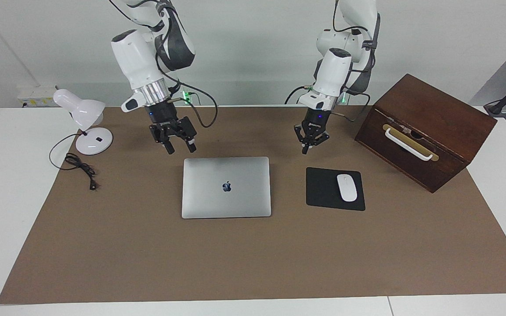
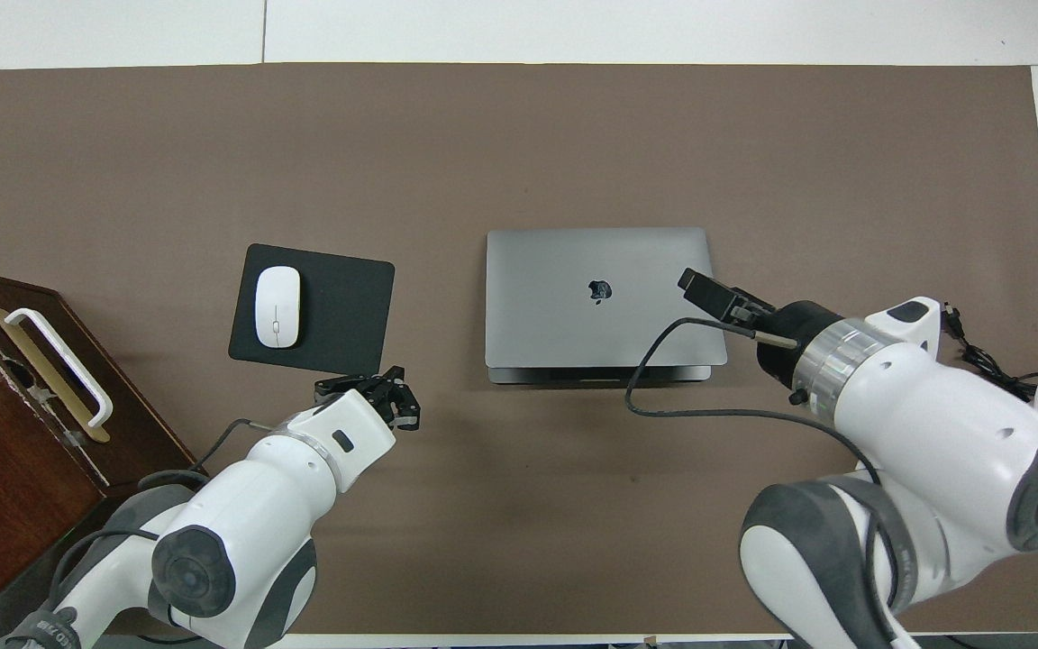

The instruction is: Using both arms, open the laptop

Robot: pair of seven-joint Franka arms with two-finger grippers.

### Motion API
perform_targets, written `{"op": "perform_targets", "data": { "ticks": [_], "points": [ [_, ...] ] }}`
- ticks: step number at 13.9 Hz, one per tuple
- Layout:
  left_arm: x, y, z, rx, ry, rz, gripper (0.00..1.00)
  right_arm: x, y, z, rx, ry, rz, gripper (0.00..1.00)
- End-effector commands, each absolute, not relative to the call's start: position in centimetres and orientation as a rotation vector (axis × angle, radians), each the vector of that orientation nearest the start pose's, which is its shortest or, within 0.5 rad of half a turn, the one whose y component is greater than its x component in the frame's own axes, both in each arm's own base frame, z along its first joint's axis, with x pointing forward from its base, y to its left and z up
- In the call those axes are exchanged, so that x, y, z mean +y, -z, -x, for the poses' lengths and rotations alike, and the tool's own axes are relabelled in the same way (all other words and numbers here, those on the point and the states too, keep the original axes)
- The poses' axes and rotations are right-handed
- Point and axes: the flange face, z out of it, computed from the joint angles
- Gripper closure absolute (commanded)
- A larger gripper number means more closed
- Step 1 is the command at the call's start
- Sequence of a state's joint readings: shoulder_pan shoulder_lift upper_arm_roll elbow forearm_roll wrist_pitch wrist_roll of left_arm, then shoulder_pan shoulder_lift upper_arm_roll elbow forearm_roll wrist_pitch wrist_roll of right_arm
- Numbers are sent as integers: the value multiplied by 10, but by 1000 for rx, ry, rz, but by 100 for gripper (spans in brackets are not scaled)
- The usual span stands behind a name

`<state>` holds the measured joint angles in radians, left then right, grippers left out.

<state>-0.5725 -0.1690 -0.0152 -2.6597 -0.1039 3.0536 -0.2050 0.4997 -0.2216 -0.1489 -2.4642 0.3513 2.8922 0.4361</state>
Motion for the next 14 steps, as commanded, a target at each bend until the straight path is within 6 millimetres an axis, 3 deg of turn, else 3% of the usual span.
{"op": "perform_targets", "data": {
  "ticks": [1,3,6,9,11,14],
  "points": [
    [-269,-338,-373,467,919,3272,100,160,-434,-448,520,756,2504,3],
    [-279,-335,-368,503,947,3271,100,177,-428,-441,590,745,2433,3],
    [-290,-333,-361,555,979,3268,100,220,-392,-421,855,700,2277,3],
    [-300,-321,-357,596,1034,3258,100,221,-383,-414,1028,627,2194,3],
    [-306,-309,-353,621,1069,3251,100,235,-384,-405,1211,521,2058,3],
    [-311,-294,-351,633,1126,3243,100,240,-383,-400,1247,492,2030,3]
  ]
}}
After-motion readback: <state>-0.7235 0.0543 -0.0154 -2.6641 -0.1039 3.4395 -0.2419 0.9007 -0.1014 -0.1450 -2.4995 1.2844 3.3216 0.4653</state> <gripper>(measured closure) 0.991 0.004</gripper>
